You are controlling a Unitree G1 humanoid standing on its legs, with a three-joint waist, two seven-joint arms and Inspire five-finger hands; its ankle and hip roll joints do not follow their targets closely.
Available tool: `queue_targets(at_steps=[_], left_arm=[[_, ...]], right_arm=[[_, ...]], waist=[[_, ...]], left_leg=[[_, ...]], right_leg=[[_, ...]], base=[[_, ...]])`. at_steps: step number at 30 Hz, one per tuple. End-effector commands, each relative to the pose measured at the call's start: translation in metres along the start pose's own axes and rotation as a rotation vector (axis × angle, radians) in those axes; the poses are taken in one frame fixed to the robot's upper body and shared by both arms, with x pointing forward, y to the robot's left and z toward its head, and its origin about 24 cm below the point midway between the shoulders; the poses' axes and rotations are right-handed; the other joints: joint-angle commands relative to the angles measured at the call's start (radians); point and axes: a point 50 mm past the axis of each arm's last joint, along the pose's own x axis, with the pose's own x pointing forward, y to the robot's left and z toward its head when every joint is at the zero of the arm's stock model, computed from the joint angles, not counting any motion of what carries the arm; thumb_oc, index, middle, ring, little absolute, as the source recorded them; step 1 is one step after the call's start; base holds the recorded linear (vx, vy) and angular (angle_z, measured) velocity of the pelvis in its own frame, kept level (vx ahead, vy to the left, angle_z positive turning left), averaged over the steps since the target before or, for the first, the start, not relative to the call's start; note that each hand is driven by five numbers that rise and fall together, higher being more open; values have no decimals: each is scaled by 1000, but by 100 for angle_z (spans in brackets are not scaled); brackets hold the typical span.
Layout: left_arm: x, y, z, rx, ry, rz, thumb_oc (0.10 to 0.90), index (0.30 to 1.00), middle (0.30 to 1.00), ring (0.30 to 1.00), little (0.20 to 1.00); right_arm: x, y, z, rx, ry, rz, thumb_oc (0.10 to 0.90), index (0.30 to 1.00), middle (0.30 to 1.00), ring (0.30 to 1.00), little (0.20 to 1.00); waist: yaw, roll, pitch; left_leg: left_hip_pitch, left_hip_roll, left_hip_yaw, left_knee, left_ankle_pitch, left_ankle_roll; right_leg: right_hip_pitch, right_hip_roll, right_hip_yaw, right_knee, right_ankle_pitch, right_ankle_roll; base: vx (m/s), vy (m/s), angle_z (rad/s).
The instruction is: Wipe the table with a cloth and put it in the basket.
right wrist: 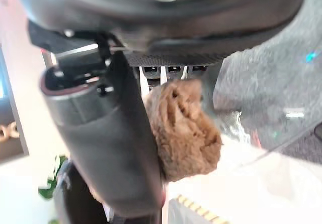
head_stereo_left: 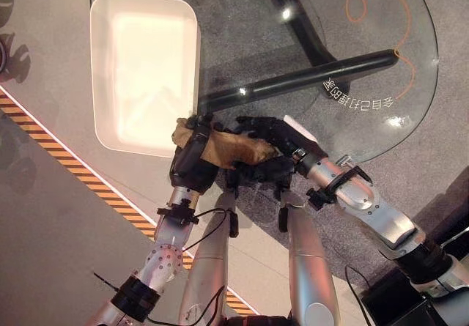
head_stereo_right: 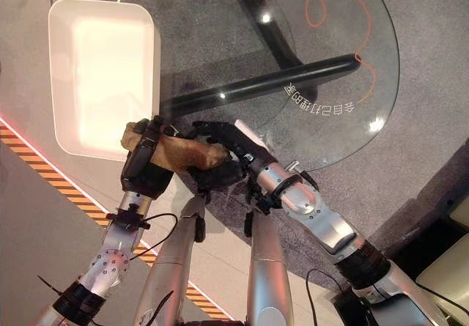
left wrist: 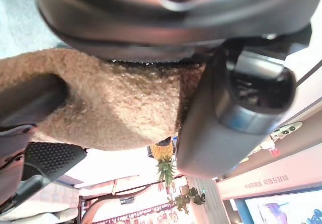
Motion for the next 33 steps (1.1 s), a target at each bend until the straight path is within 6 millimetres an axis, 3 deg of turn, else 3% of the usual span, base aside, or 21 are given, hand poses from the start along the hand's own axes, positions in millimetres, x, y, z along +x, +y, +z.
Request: queue_targets(at_steps=[1,17,25,28,33], left_arm=[[4,-59,25,-14,-150,-385,100,300,300,300,200],[-1,-56,41,86,-240,-374,100,300,300,300,200],[-14,-64,102,389,-591,-338,100,300,300,300,200],[-22,-70,129,570,-740,-177,100,300,300,300,200],[-31,-75,151,804,-918,16,100,300,300,300,200]], right_arm=[[-9,-4,24,-33,-146,-49,800,900,900,900,900],[-25,-23,26,30,-196,-182,800,900,900,900,900],[-39,-27,11,124,-157,-206,800,900,900,900,900],[-48,-27,-2,128,-86,-211,800,900,900,900,900],[-54,-20,-20,156,6,-169,800,900,900,900,900]], waist=[[23,-15,-27],[9,-25,-27],[9,-14,-27],[11,0,-27],[10,11,-27]], left_leg=[[59,-64,27,-24,-66,36],[71,-52,37,-28,-74,35],[86,-51,40,-19,-84,28],[82,-55,36,-5,-88,22],[70,-60,28,16,-93,16]], right_leg=[[39,91,53,-101,63,21],[50,97,59,-98,57,23],[61,95,59,-83,32,14],[59,91,57,-69,17,6],[53,87,54,-55,-2,-6]], base=[[0,0,0],[0,0,0],[3,4,-1],[24,48,-6],[16,53,-4]])
